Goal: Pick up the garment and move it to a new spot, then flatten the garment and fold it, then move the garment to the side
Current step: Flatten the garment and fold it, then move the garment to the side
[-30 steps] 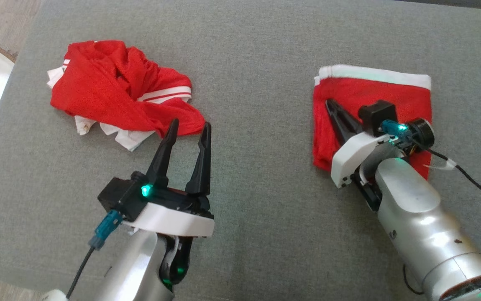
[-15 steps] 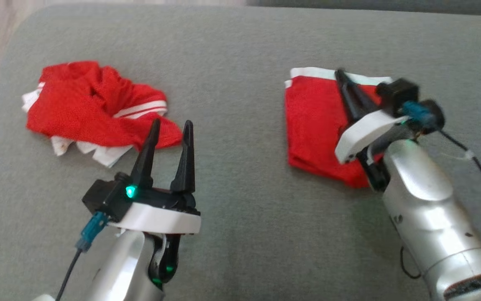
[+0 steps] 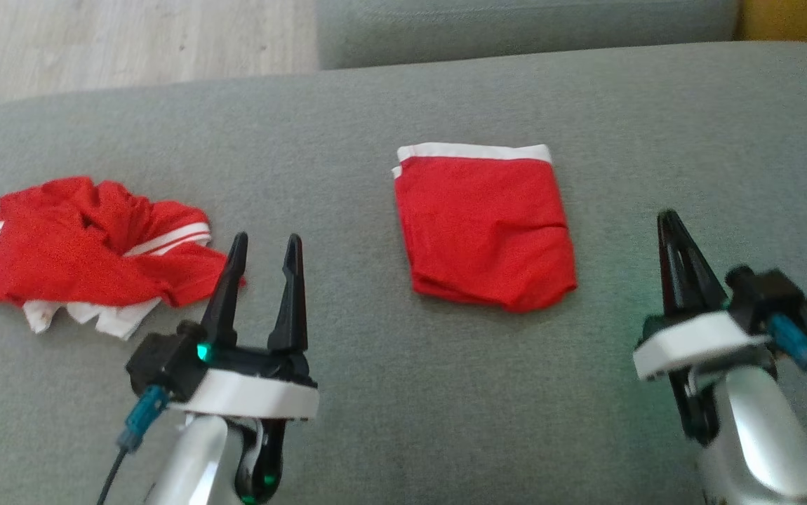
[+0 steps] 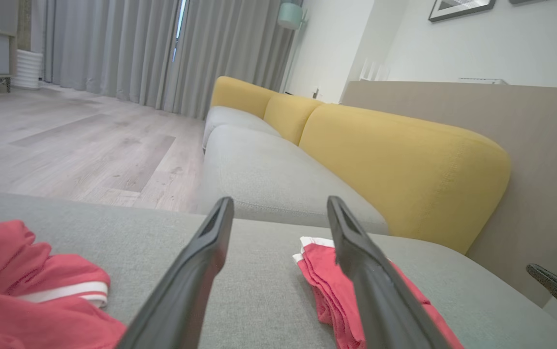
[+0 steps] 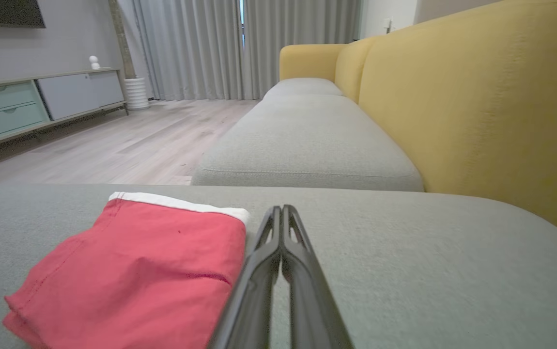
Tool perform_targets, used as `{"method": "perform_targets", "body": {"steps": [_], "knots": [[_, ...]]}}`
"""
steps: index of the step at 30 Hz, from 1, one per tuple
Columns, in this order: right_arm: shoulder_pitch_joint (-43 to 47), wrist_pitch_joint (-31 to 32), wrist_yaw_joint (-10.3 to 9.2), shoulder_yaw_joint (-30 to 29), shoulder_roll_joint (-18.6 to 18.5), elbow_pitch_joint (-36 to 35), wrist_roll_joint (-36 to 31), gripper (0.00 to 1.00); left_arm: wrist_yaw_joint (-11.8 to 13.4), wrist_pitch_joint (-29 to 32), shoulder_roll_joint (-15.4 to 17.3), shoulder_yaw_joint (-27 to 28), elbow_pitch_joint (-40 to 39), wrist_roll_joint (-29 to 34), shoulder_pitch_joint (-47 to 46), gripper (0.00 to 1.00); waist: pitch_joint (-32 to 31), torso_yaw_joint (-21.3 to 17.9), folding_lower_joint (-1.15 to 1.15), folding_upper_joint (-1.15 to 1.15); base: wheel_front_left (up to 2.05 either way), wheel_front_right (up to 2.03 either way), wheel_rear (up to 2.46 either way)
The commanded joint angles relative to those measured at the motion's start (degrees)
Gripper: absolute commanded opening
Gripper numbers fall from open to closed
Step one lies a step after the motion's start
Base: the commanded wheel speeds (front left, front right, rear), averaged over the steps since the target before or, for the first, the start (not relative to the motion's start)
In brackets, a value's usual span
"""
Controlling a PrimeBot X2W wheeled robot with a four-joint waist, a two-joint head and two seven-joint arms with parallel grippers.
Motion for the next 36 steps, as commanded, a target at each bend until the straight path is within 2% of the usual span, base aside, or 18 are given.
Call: {"method": "perform_targets", "body": {"steps": [1, 2, 7, 13, 29, 36], "knots": [[0.62, -0.63, -0.04, 0.69, 0.82, -3.56, -0.5, 0.8, 0.05, -0.29, 0.26, 2.31, -1.46, 0.6, -0.35, 1.0, -1.28, -1.47, 0.01, 0.0, 0.0, 0.0, 0.0], [1.98, -0.63, -0.04, 0.36, 0.9, -4.58, -0.35, 1.0, 0.03, -0.29, 0.26, 2.59, -1.41, 0.89, -0.03, 1.0, -1.53, -1.8, 0.01, 0.0, 0.0, 0.0, 0.0], [6.93, -0.63, -0.04, 0.06, 1.03, -9.26, 2.08, 1.0, 0.01, -0.29, 0.26, 3.76, -0.87, 2.09, 2.06, 1.0, -2.39, -2.95, 0.01, 0.0, 0.0, 0.0, 0.0], [9.19, -0.63, -0.04, 0.13, 1.05, -10.9, 2.9, 1.0, -0.09, -0.29, 0.26, 4.41, 0.45, 2.24, 3.13, 1.0, -3.06, -3.03, 0.01, 0.0, 0.0, 0.0, 0.0], [9.07, -0.63, -0.04, -0.06, 1.06, -10.42, 2.39, 1.0, 0.23, -0.29, 0.26, 4.12, -0.32, 1.61, 3.33, 1.0, -2.76, -1.25, 0.01, 0.0, 0.0, 0.0, 0.0], [5.62, -0.57, -0.04, 0.3, 1.06, -7.71, 0.8, 1.0, 0.35, -0.29, 0.26, 3.61, -1.1, 1.47, 2.18, 1.0, -0.69, 0.09, 0.01, 0.0, 0.0, 0.0, 0.0]]}}
